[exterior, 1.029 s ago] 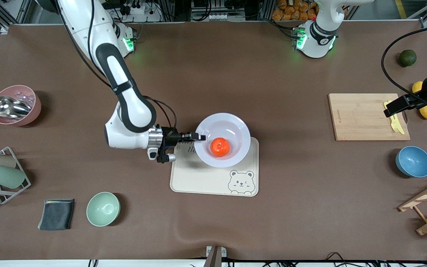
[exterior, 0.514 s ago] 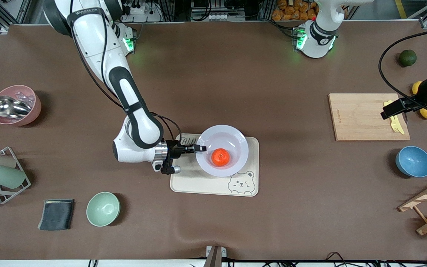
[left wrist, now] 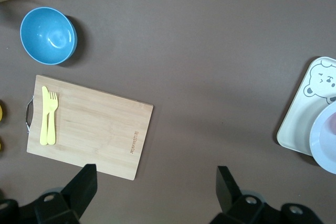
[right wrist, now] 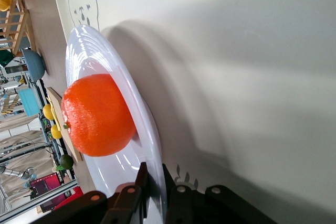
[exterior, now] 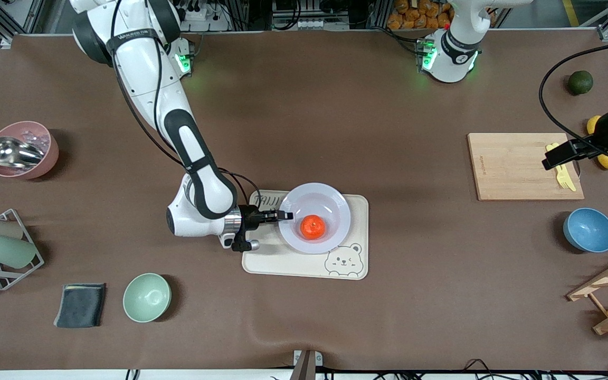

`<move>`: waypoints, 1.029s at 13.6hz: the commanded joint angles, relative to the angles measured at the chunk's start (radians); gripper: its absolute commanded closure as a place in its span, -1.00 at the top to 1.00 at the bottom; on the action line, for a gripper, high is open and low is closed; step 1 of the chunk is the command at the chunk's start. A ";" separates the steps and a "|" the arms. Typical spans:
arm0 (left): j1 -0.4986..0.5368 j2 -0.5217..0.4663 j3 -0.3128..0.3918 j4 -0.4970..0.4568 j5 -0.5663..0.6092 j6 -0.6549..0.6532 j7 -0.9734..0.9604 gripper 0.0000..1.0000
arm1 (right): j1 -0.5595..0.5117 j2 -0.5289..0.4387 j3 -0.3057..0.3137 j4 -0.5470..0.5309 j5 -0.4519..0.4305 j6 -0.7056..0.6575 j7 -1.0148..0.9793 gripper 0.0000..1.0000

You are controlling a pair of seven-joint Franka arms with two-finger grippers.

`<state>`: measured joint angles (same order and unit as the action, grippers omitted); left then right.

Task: Place orange and plate with both arms
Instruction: 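Lower the plate onto the tray and open the right gripper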

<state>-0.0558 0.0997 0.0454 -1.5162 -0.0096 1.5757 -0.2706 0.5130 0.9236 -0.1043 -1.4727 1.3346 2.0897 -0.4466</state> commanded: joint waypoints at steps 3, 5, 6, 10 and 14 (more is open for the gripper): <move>-0.001 0.009 0.004 0.013 -0.015 -0.002 0.021 1.00 | -0.039 0.038 0.014 0.074 -0.022 -0.011 -0.006 -0.39; -0.001 0.011 0.004 0.013 -0.015 -0.002 0.021 1.00 | -0.042 0.035 0.014 0.072 -0.022 -0.011 -0.020 1.00; -0.001 0.011 0.004 0.013 -0.015 -0.002 0.021 1.00 | -0.044 0.028 0.014 0.072 -0.023 -0.013 -0.030 1.00; -0.001 0.012 0.004 0.013 -0.015 0.000 0.021 1.00 | -0.068 -0.060 0.011 0.045 -0.107 -0.042 -0.034 1.00; 0.002 0.002 0.004 0.014 -0.015 -0.002 0.001 1.00 | -0.139 -0.132 0.009 0.048 -0.308 -0.155 -0.032 1.00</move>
<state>-0.0548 0.1069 0.0458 -1.5155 -0.0096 1.5762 -0.2706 0.4186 0.8463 -0.1111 -1.4045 1.1171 1.9793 -0.4770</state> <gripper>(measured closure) 0.000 0.000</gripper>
